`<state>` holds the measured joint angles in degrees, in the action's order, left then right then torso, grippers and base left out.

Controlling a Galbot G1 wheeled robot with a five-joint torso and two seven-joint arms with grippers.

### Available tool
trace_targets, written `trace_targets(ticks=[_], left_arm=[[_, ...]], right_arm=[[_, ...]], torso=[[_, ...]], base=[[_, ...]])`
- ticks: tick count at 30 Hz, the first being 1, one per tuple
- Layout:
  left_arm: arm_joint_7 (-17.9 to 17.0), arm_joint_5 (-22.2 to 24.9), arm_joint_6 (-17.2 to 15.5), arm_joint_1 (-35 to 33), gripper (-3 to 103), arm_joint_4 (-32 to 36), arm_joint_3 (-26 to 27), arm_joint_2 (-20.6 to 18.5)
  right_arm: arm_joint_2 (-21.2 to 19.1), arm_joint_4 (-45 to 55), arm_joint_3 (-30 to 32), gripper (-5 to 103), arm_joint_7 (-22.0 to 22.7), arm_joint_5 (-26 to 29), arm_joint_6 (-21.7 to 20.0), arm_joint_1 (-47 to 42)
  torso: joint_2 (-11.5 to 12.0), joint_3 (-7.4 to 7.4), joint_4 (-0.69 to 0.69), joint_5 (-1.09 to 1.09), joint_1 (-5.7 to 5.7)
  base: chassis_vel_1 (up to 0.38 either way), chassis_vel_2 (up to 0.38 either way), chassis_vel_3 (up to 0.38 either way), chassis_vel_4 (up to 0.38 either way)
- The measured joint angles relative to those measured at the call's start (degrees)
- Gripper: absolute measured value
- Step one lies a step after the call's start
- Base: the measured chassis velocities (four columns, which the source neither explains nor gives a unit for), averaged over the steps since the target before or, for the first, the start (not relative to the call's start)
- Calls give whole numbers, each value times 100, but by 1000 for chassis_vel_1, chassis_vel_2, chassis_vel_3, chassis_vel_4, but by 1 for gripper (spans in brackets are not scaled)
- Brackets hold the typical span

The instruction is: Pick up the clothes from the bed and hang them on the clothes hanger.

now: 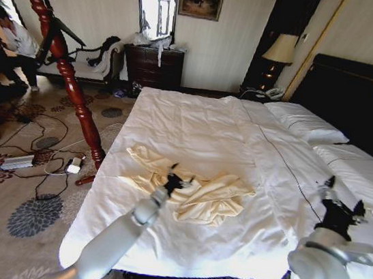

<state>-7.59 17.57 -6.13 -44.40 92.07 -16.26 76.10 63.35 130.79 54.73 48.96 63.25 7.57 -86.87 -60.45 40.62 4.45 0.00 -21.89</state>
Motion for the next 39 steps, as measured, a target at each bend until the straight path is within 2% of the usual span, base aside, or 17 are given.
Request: trace_targets(ticks=[2,3,4,6,8,10,11,13,14,17,26,29,30,32,34,35,39], left_arm=[[-201,333,-277,156,100,19,-307,124],[-267,469,-426,229,100,18,-493,187],[-267,469,-426,229,100,18,-493,187],[-308,511,-573,270,100,13,-703,222],[-329,488,-701,271,100,12,-899,182],[-329,465,-733,273,100,13,-952,158],[-324,352,-788,275,100,16,-1072,96],[-288,-34,-860,279,100,-22,-1204,-23],[-288,-34,-860,279,100,-22,-1204,-23],[-237,-577,-887,272,100,-154,-1265,-223],[-294,-710,-949,220,100,-214,-1214,-439],[-314,-750,-866,219,87,-243,-1158,-426],[-314,-750,-866,219,87,-243,-1158,-426],[-314,-751,-826,227,81,-263,-1143,-392],[-298,-766,-769,237,71,-302,-1138,-334],[-298,-766,-769,237,71,-302,-1138,-334],[-277,-976,-613,209,49,-478,-1102,-146]], right_arm=[[-56,-9,15,100,33,179,27,-29],[-107,-114,12,100,-300,-183,176,-112],[-107,-114,12,100,-300,-183,176,-112],[-163,-229,21,100,-938,-962,417,-283],[-171,-145,11,100,-1353,-1710,554,-425],[-167,-120,-2,100,-1420,-1900,573,-444],[-140,-104,-39,100,-1527,-2319,595,-456],[-88,-112,-83,100,-1570,-2606,600,-448],[-88,-112,-83,100,-1570,-2606,600,-448],[3,-121,-139,100,-1536,-2461,588,-428],[191,-194,-270,100,-1465,-2446,562,-391],[260,-216,-339,100,-1431,-2439,543,-360],[260,-216,-339,100,-1431,-2439,543,-360],[290,-225,-371,100,-1403,-2434,531,-360],[337,-234,-392,100,-1372,-2432,512,-366],[337,-234,-392,100,-1372,-2432,512,-366],[383,-236,-369,100,-1348,-2430,504,-398]], torso=[[0,0,2,4,1],[0,0,2,2,1],[0,0,2,2,1],[0,0,2,3,1],[0,-1,2,1,1],[-1,-1,1,0,1],[-1,-1,1,-1,2],[-1,-1,1,0,2],[-1,-1,1,0,2],[-1,0,0,0,1],[-1,0,1,0,1],[-1,0,1,0,1],[-1,0,1,0,1],[0,0,2,0,1],[-1,0,1,0,1],[-1,0,1,0,1],[-1,0,1,0,1]], base=[[0,0,0,0],[0,0,0,0],[0,0,0,0],[0,0,0,0],[0,0,0,0],[0,0,0,0],[0,0,0,0],[0,0,0,0],[0,0,0,0],[0,0,0,0],[0,0,0,0],[0,0,0,0],[0,0,0,0],[0,0,0,0],[0,0,0,0],[0,0,0,0],[0,0,0,0]])
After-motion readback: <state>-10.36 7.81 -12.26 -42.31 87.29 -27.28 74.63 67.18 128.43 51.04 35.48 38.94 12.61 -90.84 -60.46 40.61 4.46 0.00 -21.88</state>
